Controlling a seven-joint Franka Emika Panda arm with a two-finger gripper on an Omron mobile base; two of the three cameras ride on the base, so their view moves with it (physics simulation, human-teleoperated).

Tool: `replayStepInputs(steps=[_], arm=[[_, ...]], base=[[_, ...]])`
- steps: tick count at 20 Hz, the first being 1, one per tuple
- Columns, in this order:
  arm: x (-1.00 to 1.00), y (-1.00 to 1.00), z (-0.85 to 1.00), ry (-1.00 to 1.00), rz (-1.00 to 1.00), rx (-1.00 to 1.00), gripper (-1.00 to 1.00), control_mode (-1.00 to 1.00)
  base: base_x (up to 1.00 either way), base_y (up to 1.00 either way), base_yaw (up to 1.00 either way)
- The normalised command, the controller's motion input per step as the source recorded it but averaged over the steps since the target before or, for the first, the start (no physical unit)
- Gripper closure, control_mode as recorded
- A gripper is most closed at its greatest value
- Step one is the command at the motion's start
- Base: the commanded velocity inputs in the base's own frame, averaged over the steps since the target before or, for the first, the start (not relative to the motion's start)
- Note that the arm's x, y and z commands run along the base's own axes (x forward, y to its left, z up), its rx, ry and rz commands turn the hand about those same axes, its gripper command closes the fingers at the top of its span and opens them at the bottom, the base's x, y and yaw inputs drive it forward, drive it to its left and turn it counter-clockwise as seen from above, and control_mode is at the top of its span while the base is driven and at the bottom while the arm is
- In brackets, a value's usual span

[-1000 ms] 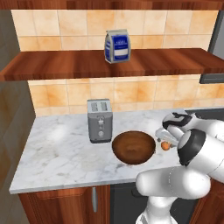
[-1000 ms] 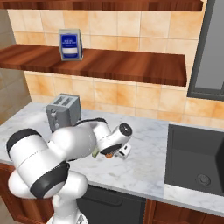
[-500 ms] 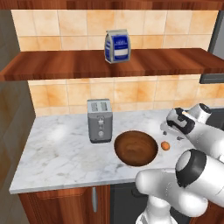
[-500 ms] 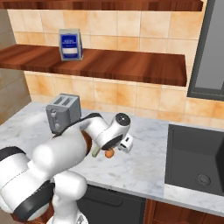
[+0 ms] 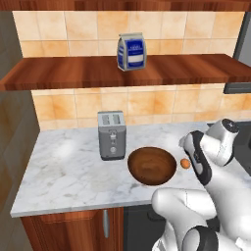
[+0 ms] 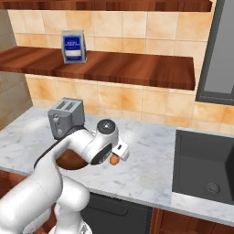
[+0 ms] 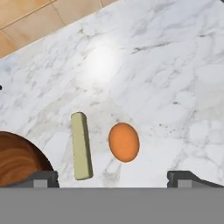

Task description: Pick the egg and butter from the fridge and place them by the bowl for mixing.

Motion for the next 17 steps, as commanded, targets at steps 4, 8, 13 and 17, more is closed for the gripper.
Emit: replayStepInputs(steps=[4,8,13,17], arm=[[-0.46,0.2,0.42,0.0,-0.02,-0.01,-1.0,-1.0],[-0.49,0.08,0.44,0.01,0.0,-0.11,-1.0,-1.0],[-0.47,0.11,0.39,0.0,0.0,-0.15,-1.0,-1.0],[-0.47,0.1,0.41,-0.02,0.0,-0.12,-1.0,-1.0]], base=[[0.0,0.0,0.0],[0.0,0.0,0.0],[0.0,0.0,0.0],[0.0,0.0,0.0]])
